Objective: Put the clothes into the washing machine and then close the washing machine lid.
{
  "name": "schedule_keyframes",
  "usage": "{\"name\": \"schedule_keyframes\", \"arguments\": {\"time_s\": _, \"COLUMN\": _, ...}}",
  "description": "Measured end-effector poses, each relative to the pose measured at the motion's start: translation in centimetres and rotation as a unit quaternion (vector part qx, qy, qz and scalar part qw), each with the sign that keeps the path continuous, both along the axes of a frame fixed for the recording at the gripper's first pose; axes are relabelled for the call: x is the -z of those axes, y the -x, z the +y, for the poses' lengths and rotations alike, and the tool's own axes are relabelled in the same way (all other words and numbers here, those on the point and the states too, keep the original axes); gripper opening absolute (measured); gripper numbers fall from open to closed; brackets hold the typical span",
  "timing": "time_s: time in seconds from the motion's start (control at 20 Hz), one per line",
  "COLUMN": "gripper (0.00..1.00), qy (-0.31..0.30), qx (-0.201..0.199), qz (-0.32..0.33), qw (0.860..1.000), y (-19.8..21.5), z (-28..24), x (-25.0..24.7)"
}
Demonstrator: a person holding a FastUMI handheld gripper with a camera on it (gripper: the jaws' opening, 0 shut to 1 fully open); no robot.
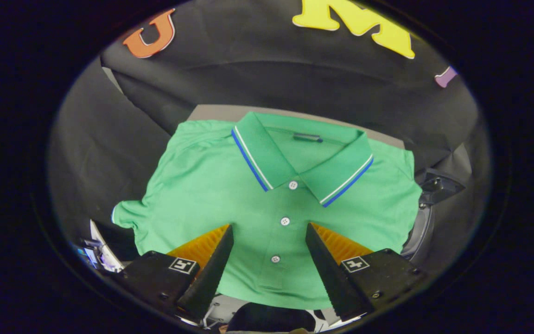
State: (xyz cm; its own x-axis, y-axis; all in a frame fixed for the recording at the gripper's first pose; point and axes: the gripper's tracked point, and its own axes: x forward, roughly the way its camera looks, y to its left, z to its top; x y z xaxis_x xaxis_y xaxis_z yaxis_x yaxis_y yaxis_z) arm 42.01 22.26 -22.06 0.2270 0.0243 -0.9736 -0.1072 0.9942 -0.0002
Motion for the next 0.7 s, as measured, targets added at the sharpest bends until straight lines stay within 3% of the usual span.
{"name": "schedule_keyframes", "arguments": {"time_s": 0.2, "gripper": 0.94, "qy": 0.019, "qx": -0.037, "qz": -0.016, "qw": 0.999, "y": -0.2, "z": 1.1, "x": 0.9}}
{"name": "schedule_keyframes", "arguments": {"time_s": 0.35, "gripper": 0.89, "qy": 0.006, "qx": -0.014, "qz": -0.005, "qw": 1.0, "y": -0.4, "z": 0.6, "x": 0.8}}
{"name": "schedule_keyframes", "arguments": {"time_s": 0.5, "gripper": 0.78, "qy": 0.009, "qx": -0.024, "qz": -0.013, "qw": 1.0, "y": -0.4, "z": 0.7, "x": 0.6}}
{"name": "schedule_keyframes", "arguments": {"time_s": 0.7, "gripper": 0.26, "qy": -0.015, "qx": -0.021, "qz": -0.01, "qw": 1.0, "y": -1.0, "z": 0.5, "x": 0.8}}
